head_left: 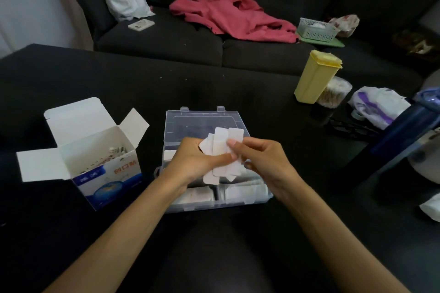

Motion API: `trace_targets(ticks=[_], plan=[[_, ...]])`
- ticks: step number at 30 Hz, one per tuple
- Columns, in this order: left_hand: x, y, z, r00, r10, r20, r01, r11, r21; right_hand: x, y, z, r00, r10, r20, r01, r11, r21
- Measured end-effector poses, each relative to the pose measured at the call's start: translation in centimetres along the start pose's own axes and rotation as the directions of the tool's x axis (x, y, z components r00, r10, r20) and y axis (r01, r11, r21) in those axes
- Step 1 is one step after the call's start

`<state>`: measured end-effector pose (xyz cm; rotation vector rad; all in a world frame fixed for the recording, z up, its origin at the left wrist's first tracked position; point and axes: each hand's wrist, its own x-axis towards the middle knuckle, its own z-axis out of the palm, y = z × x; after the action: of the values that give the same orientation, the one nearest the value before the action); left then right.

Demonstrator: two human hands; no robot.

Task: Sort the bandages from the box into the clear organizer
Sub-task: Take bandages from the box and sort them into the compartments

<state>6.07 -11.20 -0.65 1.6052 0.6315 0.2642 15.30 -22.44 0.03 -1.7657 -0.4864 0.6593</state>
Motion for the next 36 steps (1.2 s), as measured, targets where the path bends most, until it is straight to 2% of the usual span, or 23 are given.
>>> trace_targets(ticks=[4, 7, 9, 11, 13, 14, 16, 18, 20, 23, 25, 27, 28, 30, 32, 36], plan=[[-0.3, 0.2, -0.1, 0.999, 0.031, -0.023, -0.028, 0.994, 0.104, -0.2, 0.1, 0.3, 0.999, -0.034, 0.041, 0.033, 0.999, 0.011], [-0.3, 0.2, 0.0, 1.0, -0.017, -0.001, 0.017, 0.997, 0.073, -0.3, -0.2, 0.4, 0.997, -0.079, 0.003, 0.079, 0.996, -0.051], [-0.2, 0.3, 0.0, 0.99, -0.114, 0.087, 0.122, 0.989, -0.084, 0.1, -0.2, 0.2, 0.996, -0.081, -0.033, 0.079, 0.995, -0.053], [-0.2, 0.7, 0.1, 0.955, -0.204, 0.217, 0.266, 0.912, -0.312, 0.4, 0.0, 0.0, 0.995, -0.052, -0.082, 0.049, 0.998, -0.033], [-0.2, 0.8, 0.2, 0.94, -0.232, 0.249, 0.321, 0.849, -0.42, 0.7, 0.2, -0.2, 0.993, -0.023, -0.114, 0.021, 1.0, -0.023], [-0.2, 0.7, 0.3, 0.944, -0.233, 0.234, 0.315, 0.85, -0.422, 0.8, 0.3, -0.3, 0.993, -0.014, -0.119, 0.012, 1.0, -0.023], [-0.3, 0.5, 0.6, 0.968, -0.191, 0.161, 0.235, 0.914, -0.33, 0.9, 0.2, -0.4, 0.993, -0.005, -0.12, 0.003, 1.0, -0.016], [-0.3, 0.3, 0.7, 0.993, -0.093, 0.075, 0.107, 0.974, -0.199, 1.0, 0.1, -0.5, 0.991, 0.014, -0.13, -0.012, 1.0, 0.017], [-0.2, 0.1, 0.7, 1.0, -0.015, -0.003, 0.014, 0.994, -0.113, 1.0, -0.2, -0.8, 0.992, 0.067, -0.104, -0.059, 0.996, 0.074], [0.0, 0.1, 0.4, 0.996, 0.001, -0.094, -0.011, 0.994, -0.109, 0.9, -0.6, -1.3, 0.987, 0.159, 0.032, -0.162, 0.965, 0.207], [0.0, 0.2, 0.4, 0.994, -0.022, -0.111, 0.005, 0.989, -0.146, 1.1, -0.5, -1.3, 0.985, 0.174, 0.005, -0.169, 0.954, 0.248], [-0.1, 0.4, 0.4, 0.995, -0.067, -0.081, 0.052, 0.984, -0.168, 1.2, -0.2, -1.1, 0.986, 0.125, -0.109, -0.107, 0.982, 0.157], [-0.2, 0.5, 0.4, 0.994, -0.098, -0.045, 0.088, 0.979, -0.183, 1.2, -0.1, -1.1, 0.986, 0.056, -0.156, -0.048, 0.997, 0.055], [-0.3, 0.6, 0.3, 0.988, -0.149, 0.041, 0.155, 0.966, -0.206, 1.2, -0.4, -1.5, 0.976, -0.138, -0.17, 0.092, 0.962, -0.259], [-0.3, 0.8, -0.1, 0.975, -0.192, 0.111, 0.211, 0.956, -0.204, 1.0, -1.2, -2.6, 0.968, -0.24, -0.071, 0.175, 0.851, -0.496], [0.0, 1.0, -1.0, 0.947, -0.247, 0.205, 0.265, 0.962, -0.067, 0.4, -2.2, -4.2, 0.954, -0.222, 0.201, 0.295, 0.806, -0.514]])
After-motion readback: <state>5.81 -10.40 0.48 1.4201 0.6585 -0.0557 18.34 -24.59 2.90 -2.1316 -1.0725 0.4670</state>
